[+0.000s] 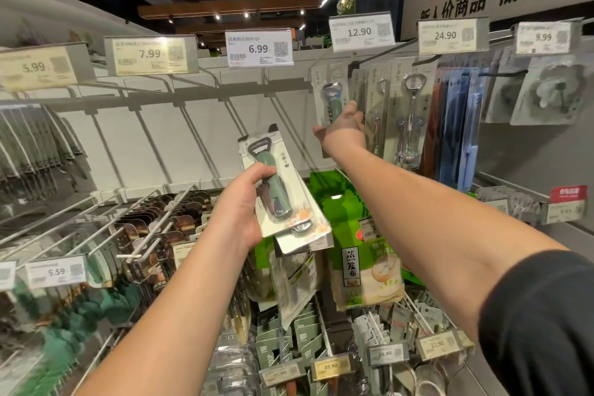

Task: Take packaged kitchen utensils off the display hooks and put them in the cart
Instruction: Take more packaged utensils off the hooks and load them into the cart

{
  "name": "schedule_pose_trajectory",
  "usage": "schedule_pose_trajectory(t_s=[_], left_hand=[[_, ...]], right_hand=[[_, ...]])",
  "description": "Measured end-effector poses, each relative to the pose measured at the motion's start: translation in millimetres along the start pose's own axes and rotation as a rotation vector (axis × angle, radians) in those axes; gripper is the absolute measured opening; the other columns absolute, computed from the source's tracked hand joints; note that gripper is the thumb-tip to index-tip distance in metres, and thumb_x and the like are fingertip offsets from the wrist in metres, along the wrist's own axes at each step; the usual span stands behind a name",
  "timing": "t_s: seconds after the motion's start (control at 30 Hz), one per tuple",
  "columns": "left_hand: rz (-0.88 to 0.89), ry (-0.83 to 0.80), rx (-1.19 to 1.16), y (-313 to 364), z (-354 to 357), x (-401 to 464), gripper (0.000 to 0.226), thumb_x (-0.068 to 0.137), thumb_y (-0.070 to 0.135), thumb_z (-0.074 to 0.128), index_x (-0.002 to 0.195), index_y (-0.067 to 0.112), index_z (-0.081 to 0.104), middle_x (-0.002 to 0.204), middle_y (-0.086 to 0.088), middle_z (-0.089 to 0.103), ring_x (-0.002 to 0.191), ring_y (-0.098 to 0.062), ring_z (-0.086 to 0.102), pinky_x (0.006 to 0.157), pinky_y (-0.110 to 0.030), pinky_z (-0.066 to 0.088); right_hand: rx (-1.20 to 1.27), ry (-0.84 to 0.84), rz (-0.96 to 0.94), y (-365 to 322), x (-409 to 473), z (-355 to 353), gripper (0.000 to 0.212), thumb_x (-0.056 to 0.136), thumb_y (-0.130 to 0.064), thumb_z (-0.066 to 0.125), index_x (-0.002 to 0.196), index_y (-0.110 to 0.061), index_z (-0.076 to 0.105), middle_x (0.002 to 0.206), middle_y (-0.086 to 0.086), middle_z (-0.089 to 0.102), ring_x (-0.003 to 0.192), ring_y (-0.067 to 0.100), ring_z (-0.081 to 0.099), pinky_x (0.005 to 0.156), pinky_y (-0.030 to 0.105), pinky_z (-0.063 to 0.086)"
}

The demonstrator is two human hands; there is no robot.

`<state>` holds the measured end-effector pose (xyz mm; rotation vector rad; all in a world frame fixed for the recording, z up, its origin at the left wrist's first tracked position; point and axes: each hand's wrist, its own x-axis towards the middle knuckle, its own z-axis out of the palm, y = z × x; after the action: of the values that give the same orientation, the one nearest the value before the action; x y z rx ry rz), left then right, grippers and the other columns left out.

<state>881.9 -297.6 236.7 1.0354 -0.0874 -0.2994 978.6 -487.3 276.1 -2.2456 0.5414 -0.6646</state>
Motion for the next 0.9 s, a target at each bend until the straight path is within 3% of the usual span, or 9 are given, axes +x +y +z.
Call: schedule_pose_trajectory(t_s=[0.1,0.4,0.63,0.9], left_hand=[[0.000,-0.004,0.003,0,0,2,0.006,0.093,0.010,0.060,0.098,0.008,0.062,0.088,-0.011,0.070,0.090,-0.033,0.070,0.084,-0.052,0.058],[0.008,0.035,0.006,1,-4,6,0.002,0.093,0.010,0.060,0.092,0.009,0.061,0.077,-0.009,0.069,0.080,-0.030,0.069,0.084,-0.051,0.057],[0.012,0.035,0.032,-3,-7,7,0.003,0.091,0.010,0.061,0.093,0.010,0.063,0.074,-0.007,0.070,0.073,-0.028,0.070,0.073,-0.045,0.060],[0.013,0.027,0.023,-6,0,4,0.003,0.092,0.010,0.060,0.092,0.010,0.063,0.071,-0.006,0.070,0.071,-0.026,0.070,0.075,-0.046,0.060]], right_hand=[[-0.008,-0.001,0.011,-1,7,8,0.096,0.096,-0.042,0.060,0.159,-0.010,-0.005,0.166,0.014,0.007,0.149,0.033,0.024,0.116,0.045,0.035],[0.040,0.026,0.004,0,20,19,0.095,0.093,-0.041,0.064,0.159,-0.012,0.003,0.159,0.017,0.022,0.141,0.036,0.036,0.111,0.046,0.041],[0.057,0.000,0.012,4,22,15,0.096,0.095,-0.040,0.064,0.160,-0.017,-0.003,0.166,0.015,0.010,0.147,0.035,0.027,0.113,0.047,0.035],[-0.057,-0.073,0.039,11,18,11,0.102,0.095,-0.052,0.058,0.159,-0.019,-0.013,0.168,0.012,-0.003,0.151,0.036,0.017,0.116,0.052,0.032]])
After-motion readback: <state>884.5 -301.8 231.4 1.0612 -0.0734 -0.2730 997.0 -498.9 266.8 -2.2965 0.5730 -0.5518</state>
